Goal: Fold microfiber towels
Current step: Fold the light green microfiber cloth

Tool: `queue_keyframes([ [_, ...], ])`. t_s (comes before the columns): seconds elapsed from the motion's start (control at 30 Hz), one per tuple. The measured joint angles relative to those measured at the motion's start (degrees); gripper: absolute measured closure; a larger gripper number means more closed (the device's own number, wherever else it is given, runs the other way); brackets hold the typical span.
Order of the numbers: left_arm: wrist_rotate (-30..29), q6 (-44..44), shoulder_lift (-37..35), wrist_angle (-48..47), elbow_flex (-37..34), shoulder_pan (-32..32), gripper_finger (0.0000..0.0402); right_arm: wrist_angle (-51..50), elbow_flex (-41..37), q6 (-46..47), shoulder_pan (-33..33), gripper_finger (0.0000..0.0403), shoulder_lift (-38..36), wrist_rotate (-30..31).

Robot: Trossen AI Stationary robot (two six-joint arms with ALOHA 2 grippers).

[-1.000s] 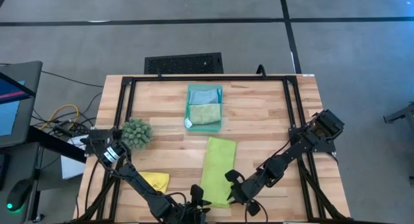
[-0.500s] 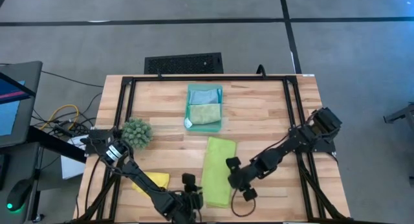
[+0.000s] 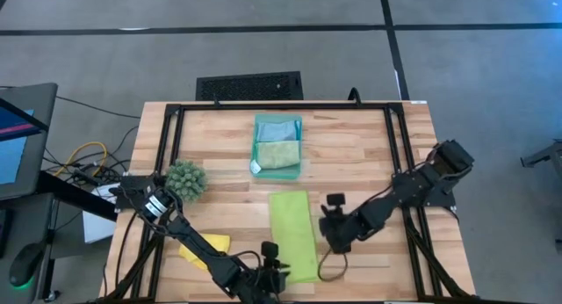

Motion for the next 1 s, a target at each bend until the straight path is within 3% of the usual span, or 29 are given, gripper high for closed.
queue_keyframes([
  [0.2,-6.95,-8.82,0.00,-8.31,0.34,0.37,0.0319,21.66,0.11,-8.69,3.59,0.0305,2.53,-3.33],
  [0.4,-8.51,-20.41,0.00,-20.77,-0.11,2.08,0.0319,38.07,0.53,-12.16,5.33,0.0305,10.14,-21.00],
  [0.5,-8.42,-22.86,0.00,-22.04,-1.60,2.92,0.0319,41.00,1.56,-12.24,6.21,0.0304,12.73,-23.21],
  [0.63,-8.18,-24.44,0.02,-22.46,-2.81,3.12,0.0319,38.61,3.92,-12.27,7.05,0.0297,14.65,-23.21],
  [0.8,-8.49,-23.75,0.02,-22.48,-2.85,3.10,0.0319,27.28,7.38,-12.27,8.05,0.0290,15.05,-20.66],
  [1.0,-8.96,-23.15,0.02,-22.04,-2.85,4.31,0.0319,12.06,11.39,-9.10,11.19,0.0302,14.98,-4.33],
])
